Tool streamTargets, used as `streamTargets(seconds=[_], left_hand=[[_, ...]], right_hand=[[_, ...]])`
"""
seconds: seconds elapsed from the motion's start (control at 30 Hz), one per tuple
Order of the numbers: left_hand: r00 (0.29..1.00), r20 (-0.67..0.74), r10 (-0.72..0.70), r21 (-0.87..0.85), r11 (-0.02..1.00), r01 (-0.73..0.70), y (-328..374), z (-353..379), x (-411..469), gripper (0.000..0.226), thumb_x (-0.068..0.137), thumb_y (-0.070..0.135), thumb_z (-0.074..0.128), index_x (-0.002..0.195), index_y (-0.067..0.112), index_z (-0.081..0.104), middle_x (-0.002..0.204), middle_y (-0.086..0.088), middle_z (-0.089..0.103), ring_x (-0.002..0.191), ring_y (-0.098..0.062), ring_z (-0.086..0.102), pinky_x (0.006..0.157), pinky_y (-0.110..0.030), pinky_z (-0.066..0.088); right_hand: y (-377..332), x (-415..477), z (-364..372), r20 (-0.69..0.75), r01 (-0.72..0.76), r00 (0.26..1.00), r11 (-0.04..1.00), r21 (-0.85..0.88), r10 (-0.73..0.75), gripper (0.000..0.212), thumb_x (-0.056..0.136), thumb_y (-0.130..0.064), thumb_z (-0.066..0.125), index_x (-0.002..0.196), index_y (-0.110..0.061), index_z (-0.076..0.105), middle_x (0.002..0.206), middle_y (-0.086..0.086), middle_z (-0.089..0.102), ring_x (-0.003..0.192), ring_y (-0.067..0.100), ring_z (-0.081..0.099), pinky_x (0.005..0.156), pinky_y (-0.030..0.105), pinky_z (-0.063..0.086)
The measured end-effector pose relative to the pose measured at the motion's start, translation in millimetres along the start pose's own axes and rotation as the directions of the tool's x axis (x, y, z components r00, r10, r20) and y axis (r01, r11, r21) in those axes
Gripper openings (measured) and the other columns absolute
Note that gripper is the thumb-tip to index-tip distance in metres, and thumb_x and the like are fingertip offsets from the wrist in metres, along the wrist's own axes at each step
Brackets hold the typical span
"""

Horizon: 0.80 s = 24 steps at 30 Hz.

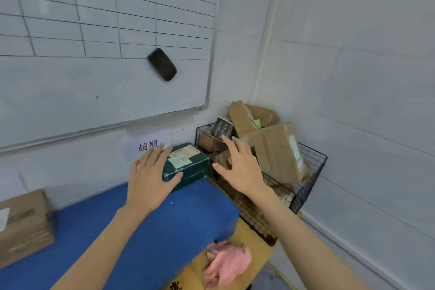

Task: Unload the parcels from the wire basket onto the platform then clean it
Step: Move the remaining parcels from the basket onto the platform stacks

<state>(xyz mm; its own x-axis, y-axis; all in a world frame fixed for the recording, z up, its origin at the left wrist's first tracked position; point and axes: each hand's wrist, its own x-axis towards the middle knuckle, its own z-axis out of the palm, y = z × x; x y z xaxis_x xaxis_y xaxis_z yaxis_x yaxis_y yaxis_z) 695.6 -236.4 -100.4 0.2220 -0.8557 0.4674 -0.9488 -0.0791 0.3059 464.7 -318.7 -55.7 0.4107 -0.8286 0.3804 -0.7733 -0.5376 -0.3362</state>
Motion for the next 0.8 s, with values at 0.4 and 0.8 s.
streamTargets(seconds=[0.4,0.8], left_hand=[[0.981,0.032,0.190,-0.120,0.975,-0.185,238.9,49.1,-14.5,0.088,0.078,0.079,0.019,0.155,0.036,0.022,0.163,0.008,0.020,0.150,-0.016,0.015,0.118,-0.045,0.017],[0.958,0.018,0.288,-0.148,0.948,-0.282,343.1,92.4,2.0,0.087,0.080,0.079,0.026,0.153,0.032,0.027,0.161,0.006,0.026,0.148,-0.018,0.021,0.115,-0.045,0.021]], right_hand=[[182.1,-128.4,-148.6,-0.086,-0.270,0.962,0.954,-0.131,0.260,0.079,0.091,-0.059,0.055,0.156,-0.033,0.019,0.160,0.003,0.022,0.149,0.024,0.018,0.117,0.046,0.029],[285.5,-173.8,-186.3,-0.103,-0.403,0.914,0.910,-0.094,0.393,0.074,0.092,-0.056,0.055,0.154,-0.029,0.024,0.163,0.005,0.019,0.152,0.024,0.009,0.121,0.044,0.019]])
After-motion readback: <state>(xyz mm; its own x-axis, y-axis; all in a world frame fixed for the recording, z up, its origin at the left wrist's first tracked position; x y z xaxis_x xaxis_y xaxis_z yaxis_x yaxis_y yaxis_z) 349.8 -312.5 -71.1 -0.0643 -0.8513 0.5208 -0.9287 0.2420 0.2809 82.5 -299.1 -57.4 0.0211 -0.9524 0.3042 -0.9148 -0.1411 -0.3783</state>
